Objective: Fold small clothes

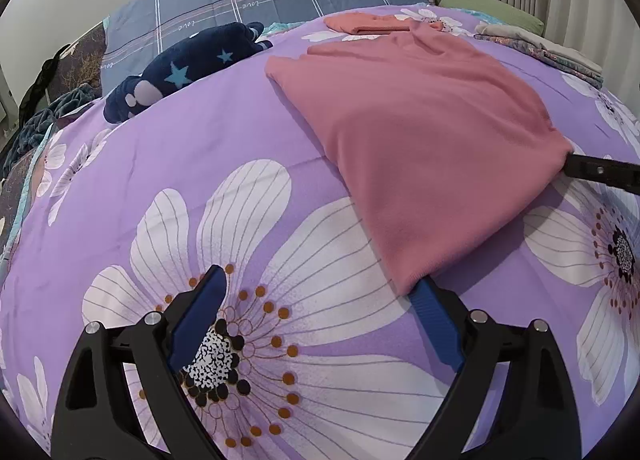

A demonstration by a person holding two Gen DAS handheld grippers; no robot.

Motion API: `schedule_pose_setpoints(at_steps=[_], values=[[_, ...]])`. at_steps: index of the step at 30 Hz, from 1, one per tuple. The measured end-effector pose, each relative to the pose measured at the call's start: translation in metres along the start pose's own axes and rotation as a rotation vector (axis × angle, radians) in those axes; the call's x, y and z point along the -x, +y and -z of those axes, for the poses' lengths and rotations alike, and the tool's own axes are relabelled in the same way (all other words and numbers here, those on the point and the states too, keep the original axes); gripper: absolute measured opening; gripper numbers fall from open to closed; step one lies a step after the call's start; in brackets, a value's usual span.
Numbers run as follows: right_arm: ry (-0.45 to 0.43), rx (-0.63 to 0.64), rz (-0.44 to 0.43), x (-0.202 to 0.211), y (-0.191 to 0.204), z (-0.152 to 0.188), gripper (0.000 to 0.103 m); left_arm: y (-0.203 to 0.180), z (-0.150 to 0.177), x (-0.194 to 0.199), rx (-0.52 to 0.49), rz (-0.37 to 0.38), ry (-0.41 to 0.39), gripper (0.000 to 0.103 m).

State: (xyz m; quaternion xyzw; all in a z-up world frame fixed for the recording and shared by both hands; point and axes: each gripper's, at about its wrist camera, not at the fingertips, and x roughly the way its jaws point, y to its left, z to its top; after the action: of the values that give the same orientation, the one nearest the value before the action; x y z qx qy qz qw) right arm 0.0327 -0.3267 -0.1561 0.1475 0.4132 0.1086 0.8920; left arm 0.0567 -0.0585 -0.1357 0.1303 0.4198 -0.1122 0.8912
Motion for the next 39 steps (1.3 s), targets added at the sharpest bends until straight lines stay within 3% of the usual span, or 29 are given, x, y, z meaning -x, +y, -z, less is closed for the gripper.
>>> schedule_pose_setpoints(at_steps=[2, 4, 5, 6, 9, 11, 14, 15, 16, 18, 20, 23, 25, 30, 32, 36, 38, 39], values=[[-0.002, -0.018, 0.027, 0.000, -0.002, -0.002, 0.013, 0.001, 0.000, -0.001, 0.004, 0.005, 0.002, 0.091], [-0.006, -0.072, 0.044, 0.004, -0.013, 0.000, 0.010, 0.002, 0.001, -0.001, 0.011, 0.005, 0.004, 0.092], [-0.010, -0.092, 0.066, 0.007, -0.018, 0.001, 0.002, 0.003, 0.001, -0.001, 0.014, 0.006, 0.005, 0.092], [-0.009, -0.103, 0.103, 0.009, -0.023, 0.002, 0.000, 0.003, 0.001, -0.001, 0.016, 0.008, 0.006, 0.092], [-0.010, -0.151, 0.049, 0.019, -0.034, 0.003, 0.001, 0.005, 0.002, 0.000, 0.017, 0.023, 0.014, 0.091], [-0.031, -0.131, 0.005, 0.024, -0.029, -0.001, 0.004, 0.005, 0.004, 0.003, 0.011, 0.075, 0.031, 0.078], [-0.057, -0.071, -0.056, 0.024, -0.012, -0.013, 0.004, 0.010, 0.002, 0.016, 0.044, 0.215, 0.049, 0.041], [-0.061, -0.054, -0.093, 0.022, -0.004, -0.018, 0.004, 0.010, 0.001, 0.021, 0.048, 0.266, 0.047, 0.022], [-0.060, -0.041, -0.116, 0.019, 0.003, -0.022, 0.004, 0.010, -0.002, 0.028, 0.049, 0.309, 0.030, 0.016], [-0.056, -0.010, -0.140, 0.012, 0.015, -0.027, 0.004, 0.004, -0.009, 0.040, 0.024, 0.339, -0.022, 0.015], [-0.046, 0.017, -0.103, 0.004, 0.023, -0.030, 0.004, -0.005, -0.017, 0.042, -0.005, 0.344, -0.060, 0.016], [0.007, 0.008, 0.022, -0.013, 0.016, -0.024, 0.000, -0.018, -0.021, 0.014, -0.028, 0.326, -0.009, 0.016], [0.031, -0.024, -0.005, -0.017, 0.005, -0.017, 0.000, -0.023, -0.014, -0.008, -0.043, 0.298, 0.024, 0.016], [0.014, 0.002, -0.050, -0.004, 0.007, -0.021, 0.004, -0.023, -0.020, 0.002, -0.047, 0.320, 0.012, 0.020], [-0.008, 0.002, -0.079, 0.002, 0.008, -0.033, 0.015, -0.020, -0.026, 0.010, -0.050, 0.315, -0.008, 0.023], [-0.050, 0.004, -0.098, 0.005, 0.009, -0.072, 0.017, -0.007, -0.048, 0.011, -0.030, 0.280, -0.056, 0.023], [-0.066, 0.026, -0.097, -0.003, 0.010, -0.104, 0.025, 0.002, -0.059, 0.006, -0.003, 0.232, -0.086, 0.031], [-0.065, 0.028, -0.096, -0.007, 0.009, -0.112, 0.029, 0.007, -0.065, 0.003, 0.014, 0.215, -0.098, 0.043]])
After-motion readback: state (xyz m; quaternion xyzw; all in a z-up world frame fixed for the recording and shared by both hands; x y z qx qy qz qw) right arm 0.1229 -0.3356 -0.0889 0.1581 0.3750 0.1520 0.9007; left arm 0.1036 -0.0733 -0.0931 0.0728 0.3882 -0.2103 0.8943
